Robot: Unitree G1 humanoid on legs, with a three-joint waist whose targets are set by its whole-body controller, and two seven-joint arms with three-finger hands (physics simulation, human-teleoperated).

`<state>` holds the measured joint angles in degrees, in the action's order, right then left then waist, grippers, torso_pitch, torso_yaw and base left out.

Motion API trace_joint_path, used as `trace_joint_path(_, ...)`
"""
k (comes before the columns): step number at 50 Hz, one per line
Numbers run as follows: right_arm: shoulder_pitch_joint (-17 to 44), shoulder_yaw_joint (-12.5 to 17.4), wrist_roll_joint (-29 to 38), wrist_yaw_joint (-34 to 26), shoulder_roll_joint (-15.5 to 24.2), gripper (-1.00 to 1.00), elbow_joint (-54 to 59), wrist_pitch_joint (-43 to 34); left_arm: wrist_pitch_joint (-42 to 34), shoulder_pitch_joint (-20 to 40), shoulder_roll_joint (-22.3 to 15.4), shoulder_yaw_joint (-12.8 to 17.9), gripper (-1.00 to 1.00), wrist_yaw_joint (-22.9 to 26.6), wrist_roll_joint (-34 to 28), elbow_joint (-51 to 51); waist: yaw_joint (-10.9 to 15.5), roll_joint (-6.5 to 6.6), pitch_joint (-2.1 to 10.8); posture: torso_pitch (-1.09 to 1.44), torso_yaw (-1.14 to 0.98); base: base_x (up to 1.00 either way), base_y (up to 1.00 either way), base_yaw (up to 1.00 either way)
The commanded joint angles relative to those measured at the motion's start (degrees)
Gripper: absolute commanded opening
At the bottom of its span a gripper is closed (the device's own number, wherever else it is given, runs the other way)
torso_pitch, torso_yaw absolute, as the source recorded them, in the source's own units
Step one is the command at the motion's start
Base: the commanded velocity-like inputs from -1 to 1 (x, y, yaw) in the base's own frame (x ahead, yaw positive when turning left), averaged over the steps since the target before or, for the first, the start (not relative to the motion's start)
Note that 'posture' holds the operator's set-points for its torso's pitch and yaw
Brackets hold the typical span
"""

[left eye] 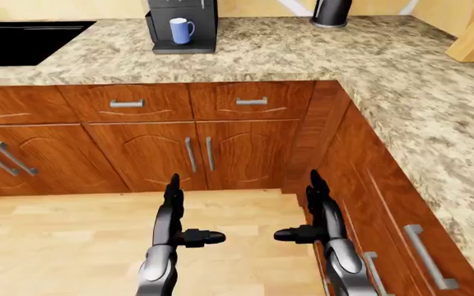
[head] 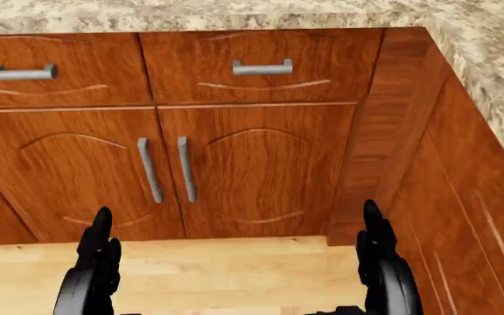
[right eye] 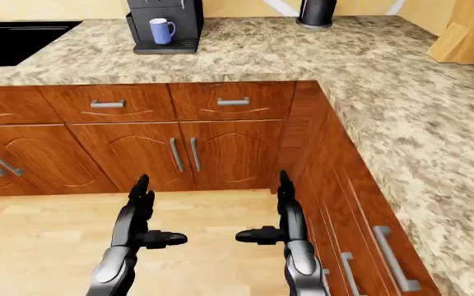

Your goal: Pick the mug from under the coffee machine dispenser and place it on the counter.

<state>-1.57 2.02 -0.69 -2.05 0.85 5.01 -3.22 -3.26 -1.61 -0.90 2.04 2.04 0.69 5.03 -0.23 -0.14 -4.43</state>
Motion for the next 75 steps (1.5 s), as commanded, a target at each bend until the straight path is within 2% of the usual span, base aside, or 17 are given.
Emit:
trace_joint_path(1, 2.66, 0.75, -1.08, -0.67, 0.81, 1.0, -7.05, 1.36, -1.12, 1.95, 0.21, 0.92, 1.0, 1.03, 4.16, -10.81, -0.12, -0.45, 0.05, 0.0, 0.0, 0.0, 0.0, 0.0)
trace_joint_path(3, 3.29, 1.28, -1.6, -0.87, 1.01, 1.0, -8.44, -0.32, -2.57, 2.41, -0.05, 1.55, 1.0, 0.86, 5.44, -11.86, 0.44, -0.04, 3.76, 0.0, 0.0, 0.0, 0.0, 0.0)
trace_joint_path(5, 3.29, 1.19, -1.5, -1.2, 1.14, 1.0, -10.6, -1.77, -3.63, 2.48, -0.29, 1.73, 1.0, 0.63, 5.9, -12.74, 0.41, -0.58, 1.25, 0.0, 0.0, 0.0, 0.0, 0.0)
trace_joint_path(7, 3.87, 1.51, -1.86, -1.78, 1.35, 1.0, -11.54, -3.03, -5.67, 2.63, -0.53, 2.02, 1.0, 0.43, 6.48, -14.86, 0.52, -0.49, 3.9, 0.0, 0.0, 0.0, 0.0, 0.0)
trace_joint_path(8, 3.95, 1.62, -1.9, -1.8, 1.32, 1.0, -11.89, -3.39, -5.91, 2.68, -0.65, 1.97, 1.0, 0.45, 6.32, -15.26, 0.51, -0.43, 4.24, 0.0, 0.0, 0.0, 0.0, 0.0)
trace_joint_path(24, 10.61, 6.67, -5.05, -4.08, 5.11, 1.0, -24.85, -16.94, -19.23, 7.3, -3.24, 6.11, 1.0, -0.56, 6.86, -31.09, 0.51, -0.25, 5.23, 0.0, 0.0, 0.0, 0.0, 0.0)
trace_joint_path(39, 20.44, 9.9, -9.32, -2.15, 9.52, 1.0, -37.11, -30.5, -35.62, 18.06, -9.59, 12.75, 1.0, -3.67, 11.98, -44.54, 0.43, 0.03, 4.46, 0.0, 0.0, 0.0, 0.0, 0.0)
trace_joint_path(49, 25.34, 12.29, -12.65, -0.55, 12.88, 1.0, -37.63, -33.65, -42.05, 22.79, -14.16, 16.33, 1.0, -5.48, 16.05, -48.59, 0.39, 0.08, 3.63, 0.0, 0.0, 0.01, 0.0, 0.0)
trace_joint_path(50, 25.95, 12.69, -13.21, -0.15, 13.33, 1.0, -38.04, -34.42, -42.44, 23.03, -14.49, 16.61, 1.0, -5.65, 16.47, -48.86, 0.35, 0.37, 4.58, 0.0, 0.0, 0.08, 0.0, 0.0)
trace_joint_path(52, 26.5, 12.83, -13.79, 0.26, 13.83, 1.0, -37.86, -34.52, -43.42, 23.53, -14.97, 16.85, 1.0, -6.2, 17.12, -49.65, 0.35, 0.51, 3.44, 0.0, 0.0, 0.08, 0.0, 0.0)
trace_joint_path(59, 28.14, 13.64, -16.17, 2.04, 15.6, 1.0, -39.3, -36.46, -45.02, 24.56, -16.58, 18.03, 1.0, -7.43, 19.43, -50.93, 0.21, -0.25, 2.55, 0.0, 0.0, 0.12, 0.0, 0.0)
trace_joint_path(63, 28.11, 13.57, -16.52, 2.35, 15.91, 1.0, -39.71, -36.43, -45.05, 24.42, -16.94, 18.3, 1.0, -7.71, 19.97, -50.99, 0.18, 0.82, 2.67, 0.0, 0.0, 0.12, 0.0, 0.0)
trace_joint_path(66, 28.65, 13.68, -16.85, 2.55, 16.24, 1.0, -40.37, -37.3, -44.96, 24.49, -17.25, 18.52, 1.0, -7.85, 20.24, -50.8, 0.08, 4.12, 2.85, 0.0, 0.0, 0.12, 0.0, 0.0)
trace_joint_path(68, 28.56, 13.65, -16.98, 2.58, 16.23, 1.0, -40.51, -37.22, -44.56, 24.14, -17.18, 18.64, 1.0, -7.88, 20.38, -50.54, 0.41, 2.89, 2.77, 0.0, 0.0, 0.12, 0.0, 0.0)
trace_joint_path(70, 28.81, 13.49, -16.78, 2.82, 16.19, 1.0, -40.31, -37.23, -44.69, 24.15, -17.27, 18.6, 1.0, -8.05, 20.52, -50.68, 0.28, 3.44, 2.64, 0.0, 0.0, 0.14, 0.0, 0.0)
trace_joint_path(73, 28.46, 13.27, -17.04, 2.95, 15.78, 1.0, -40.81, -37.2, -44.5, 24.14, -17.66, 19.05, 1.0, -8.15, 20.63, -50.35, 0.35, 2.34, 2.98, 0.0, 0.0, 0.15, 0.0, 0.0)
trace_joint_path(75, 28.47, 13.26, -17.02, 3.08, 15.69, 1.0, -40.68, -37.1, -44.37, 24.01, -17.86, 19.4, 1.0, -8.19, 20.8, -50.24, 0.47, 1.46, 2.49, 0.0, 0.0, 0.14, 0.0, 0.0)
